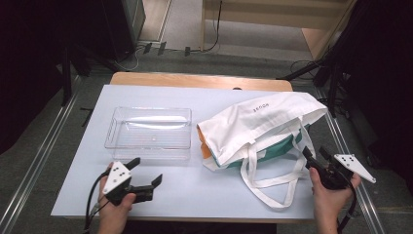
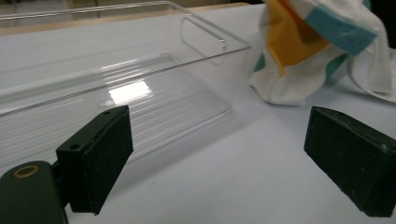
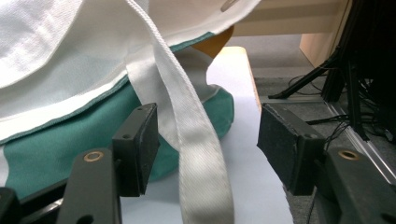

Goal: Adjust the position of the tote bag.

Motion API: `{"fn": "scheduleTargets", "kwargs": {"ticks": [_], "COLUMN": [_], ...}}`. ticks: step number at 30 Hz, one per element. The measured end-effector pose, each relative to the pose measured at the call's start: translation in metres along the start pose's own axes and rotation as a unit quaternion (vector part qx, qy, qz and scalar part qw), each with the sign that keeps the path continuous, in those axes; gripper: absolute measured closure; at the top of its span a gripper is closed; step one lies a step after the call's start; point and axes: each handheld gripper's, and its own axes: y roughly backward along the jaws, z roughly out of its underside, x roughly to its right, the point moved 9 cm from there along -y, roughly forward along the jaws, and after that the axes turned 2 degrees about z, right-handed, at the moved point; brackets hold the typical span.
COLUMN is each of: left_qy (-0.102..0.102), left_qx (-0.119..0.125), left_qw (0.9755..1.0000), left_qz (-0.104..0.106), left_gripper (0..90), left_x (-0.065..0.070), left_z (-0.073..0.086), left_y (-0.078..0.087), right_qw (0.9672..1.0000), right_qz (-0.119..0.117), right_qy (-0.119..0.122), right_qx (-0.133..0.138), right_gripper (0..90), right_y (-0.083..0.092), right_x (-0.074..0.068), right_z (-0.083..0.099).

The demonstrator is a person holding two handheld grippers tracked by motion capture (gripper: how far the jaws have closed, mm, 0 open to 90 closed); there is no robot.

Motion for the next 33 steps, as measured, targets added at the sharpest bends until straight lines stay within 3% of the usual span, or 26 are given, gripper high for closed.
{"fn": "scheduleTargets", "kwargs": {"ticks": [3, 7, 11, 15, 22, 24, 28, 31, 33], "left_qy": [-0.009, -0.029, -0.05, -0.048, -0.04, -0.038, -0.023, -0.033, -0.028], "left_qx": [0.003, -0.003, -0.014, -0.018, -0.008, -0.005, 0.003, 0.011, 0.011], "left_qw": [0.9997, 0.9991, 0.998, 0.9973, 0.9965, 0.9965, 0.9962, 0.9956, 0.9959], "left_qz": [0.02, 0.03, 0.035, 0.053, 0.073, 0.074, 0.083, 0.087, 0.086], "left_gripper": [11.2, 14.5, 20.0, 23.1, 30.8, 32.8, 37.6, 42.1, 43.1], "left_x": [0.019, 0.045, 0.068, 0.085, 0.1, 0.103, 0.106, 0.111, 0.113], "left_z": [-0.007, -0.012, -0.008, -0.007, -0.012, -0.015, -0.023, -0.029, -0.031], "left_y": [-0.014, -0.034, -0.052, -0.068, -0.082, -0.086, -0.093, -0.096, -0.099], "right_qw": [1.0, 0.9999, 0.9998, 0.9996, 0.9994, 0.9992, 0.9978, 0.9978, 0.9974], "right_qz": [-0.006, -0.012, -0.016, -0.028, -0.034, -0.039, -0.062, -0.054, -0.056], "right_qy": [-0.002, 0.0, 0.006, -0.006, 0.012, 0.006, 0.012, 0.026, 0.027], "right_qx": [-0.003, -0.005, -0.004, -0.005, -0.001, -0.003, -0.019, -0.03, -0.036], "right_gripper": [40.0, 40.6, 50.2, 53.7, 53.7, 51.1, 45.6, 43.3, 43.6], "right_y": [-0.007, -0.011, -0.015, -0.018, -0.021, -0.024, -0.032, -0.037, -0.039], "right_x": [-0.003, -0.006, -0.007, -0.006, -0.011, -0.014, -0.023, -0.024, -0.023], "right_z": [-0.002, -0.005, -0.009, -0.01, -0.016, -0.016, -0.01, -0.004, 0.0]}}
